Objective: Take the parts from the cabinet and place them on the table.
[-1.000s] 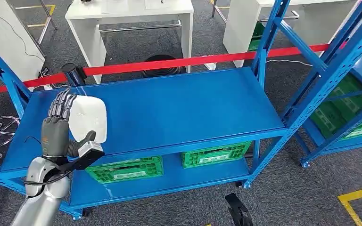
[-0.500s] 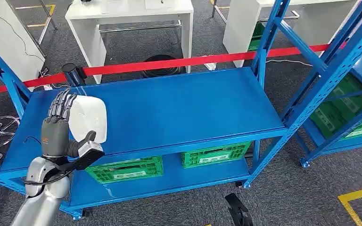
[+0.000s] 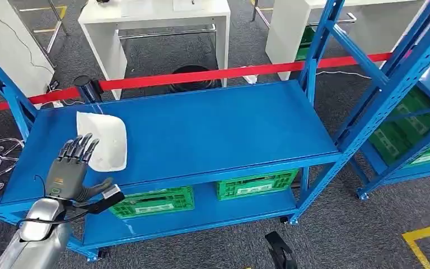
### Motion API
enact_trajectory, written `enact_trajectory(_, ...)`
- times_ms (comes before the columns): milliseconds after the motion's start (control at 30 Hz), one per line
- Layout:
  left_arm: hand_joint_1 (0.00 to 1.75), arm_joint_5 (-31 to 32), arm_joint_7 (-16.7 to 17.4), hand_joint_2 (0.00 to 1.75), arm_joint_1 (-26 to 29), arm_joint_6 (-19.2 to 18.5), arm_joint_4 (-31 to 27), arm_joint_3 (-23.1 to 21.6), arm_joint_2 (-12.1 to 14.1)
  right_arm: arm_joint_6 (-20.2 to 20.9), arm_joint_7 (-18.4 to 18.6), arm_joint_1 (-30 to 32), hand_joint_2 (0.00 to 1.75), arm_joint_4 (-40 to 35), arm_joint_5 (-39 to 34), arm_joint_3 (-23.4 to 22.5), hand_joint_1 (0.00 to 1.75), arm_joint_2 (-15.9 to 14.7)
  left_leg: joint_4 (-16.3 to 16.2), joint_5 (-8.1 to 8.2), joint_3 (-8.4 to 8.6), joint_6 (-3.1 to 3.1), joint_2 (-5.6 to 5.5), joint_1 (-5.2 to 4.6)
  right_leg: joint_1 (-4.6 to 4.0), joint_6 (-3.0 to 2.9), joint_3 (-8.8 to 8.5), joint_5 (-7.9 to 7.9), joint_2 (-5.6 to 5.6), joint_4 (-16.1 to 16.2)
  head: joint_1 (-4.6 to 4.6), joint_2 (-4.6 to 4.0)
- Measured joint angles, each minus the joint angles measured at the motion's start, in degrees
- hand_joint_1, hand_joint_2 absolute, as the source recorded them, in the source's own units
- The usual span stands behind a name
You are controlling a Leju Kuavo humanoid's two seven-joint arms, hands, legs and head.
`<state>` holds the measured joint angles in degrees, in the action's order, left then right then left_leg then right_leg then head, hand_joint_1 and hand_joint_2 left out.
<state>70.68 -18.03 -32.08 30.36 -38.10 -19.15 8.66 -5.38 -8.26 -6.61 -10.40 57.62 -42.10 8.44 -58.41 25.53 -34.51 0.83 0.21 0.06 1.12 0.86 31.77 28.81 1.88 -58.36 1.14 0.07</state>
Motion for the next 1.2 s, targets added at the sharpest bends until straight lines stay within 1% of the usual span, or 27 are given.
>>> enact_trajectory(300,0.0,1.4,0.5,1.75,-0.3,1.7,1.2,0.6,-0.2,0.3,0.4,0.1,0.0,0.0,0.9,0.0,0.0,0.2,0.0,0.0,-0.01,0.0,-0.02,-0.01,0.0,-0.01,0.0,-0.01,-0.02,0.0,0.0,0.0)
enact_trajectory(867,0.0,1.9,0.5,1.75,-0.2,2.2,1.2,1.3,-0.2,0.3,0.4,0.0,0.0,0.0,1.0,0.0,0.0,0.2,0.0,0.0,-0.01,0.0,-0.02,-0.01,0.0,-0.01,0.0,-0.01,-0.02,0.0,0.0,0.0)
enact_trajectory(967,0.0,2.8,1.2,1.75,0.1,2.7,1.2,1.5,-0.2,0.3,0.4,0.0,0.0,0.0,1.0,0.0,0.0,0.2,0.0,0.0,-0.01,0.0,-0.02,-0.01,0.0,-0.01,0.0,-0.01,-0.02,0.0,0.0,0.0)
enact_trajectory(1100,0.0,6.4,3.4,1.75,0.4,3.6,1.3,2.1,-0.2,0.2,0.5,0.0,0.0,0.0,1.4,0.0,0.0,0.2,0.0,0.0,-0.01,0.0,-0.02,0.0,-0.01,-0.01,0.0,-0.01,-0.02,0.0,0.0,0.0)
enact_trajectory(1200,0.0,8.8,4.4,1.75,0.4,3.2,1.7,2.3,-0.2,0.2,0.5,-0.1,0.0,0.0,1.6,0.0,0.0,0.2,0.0,0.0,-0.01,0.0,-0.01,0.0,0.0,-0.01,0.01,-0.01,-0.02,0.0,0.0,0.0)
